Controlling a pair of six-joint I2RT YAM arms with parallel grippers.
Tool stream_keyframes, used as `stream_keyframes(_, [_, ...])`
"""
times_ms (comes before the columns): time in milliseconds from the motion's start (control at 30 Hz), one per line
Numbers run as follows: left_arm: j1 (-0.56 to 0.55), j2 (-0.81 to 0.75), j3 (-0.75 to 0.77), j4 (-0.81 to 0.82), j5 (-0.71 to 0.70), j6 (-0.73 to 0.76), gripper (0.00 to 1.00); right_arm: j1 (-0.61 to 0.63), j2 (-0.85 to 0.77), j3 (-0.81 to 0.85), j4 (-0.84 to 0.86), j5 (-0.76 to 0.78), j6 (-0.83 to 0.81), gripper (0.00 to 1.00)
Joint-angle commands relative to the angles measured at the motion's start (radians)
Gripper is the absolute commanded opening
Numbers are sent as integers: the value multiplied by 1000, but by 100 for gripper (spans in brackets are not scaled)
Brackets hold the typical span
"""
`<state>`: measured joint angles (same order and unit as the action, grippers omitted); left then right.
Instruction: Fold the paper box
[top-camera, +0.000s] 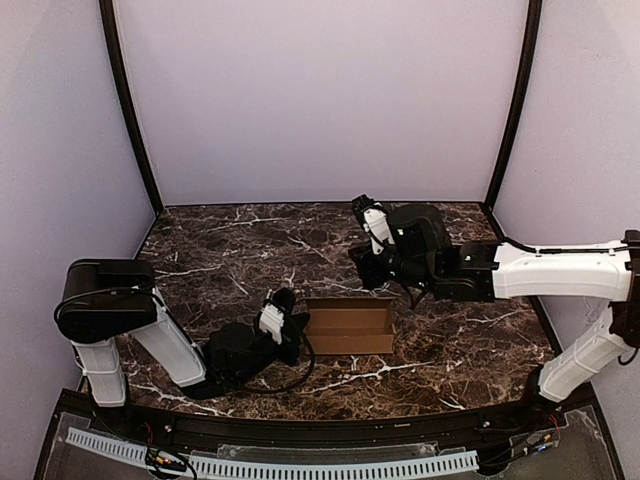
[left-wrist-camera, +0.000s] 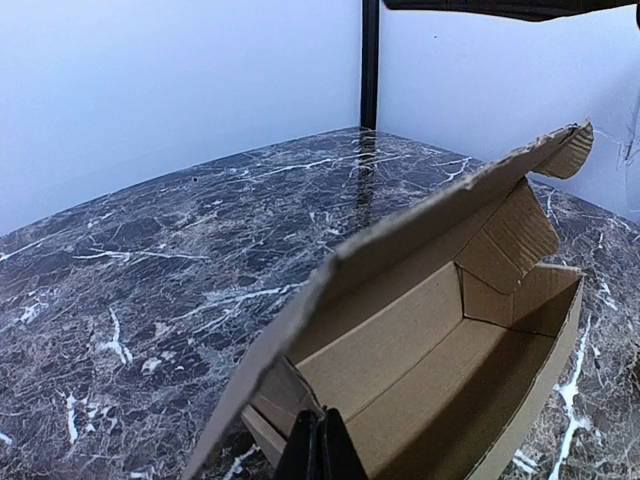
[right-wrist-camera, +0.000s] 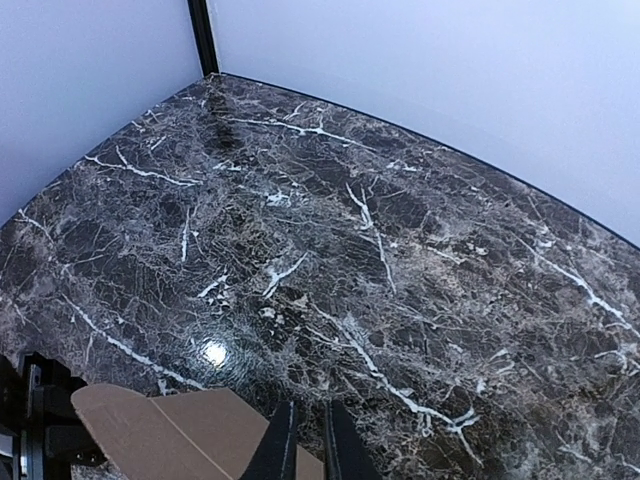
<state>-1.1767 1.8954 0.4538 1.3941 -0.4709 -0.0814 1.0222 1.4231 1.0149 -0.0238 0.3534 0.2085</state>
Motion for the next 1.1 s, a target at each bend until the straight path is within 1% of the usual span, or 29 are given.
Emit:
stream_keyframes(0, [-8,52,-12,-107,32,15,0,-29,61,33,-33,-68,45,6])
stream_keyframes(67, [-8,59,-4,-113,40,15,0,-31,82,29,-34,-81,61,1])
stream_keyframes(100, [-9,62,-1,-117,43,14,1,-32,91,24,-34,-89,69,0])
stream_keyframes(467, [-9,63,2,-132,48,1,0,-22,109,-62,-9,-137,154,0])
stream_keyframes(633, [-9,59,5,-151,56,-7,3,-4,111,-99,4,-140,195,0])
stream_keyframes(767, [-9,50,4,-163,74,-20,10,11,111,-123,12,-130,223,0])
stream_keyframes(900, [-9,33,-2,-171,96,-43,27,22,108,-136,15,-119,242,0])
stream_keyframes(1067, [-12,2,-19,-189,98,-55,33,37,97,-147,17,-101,259,0])
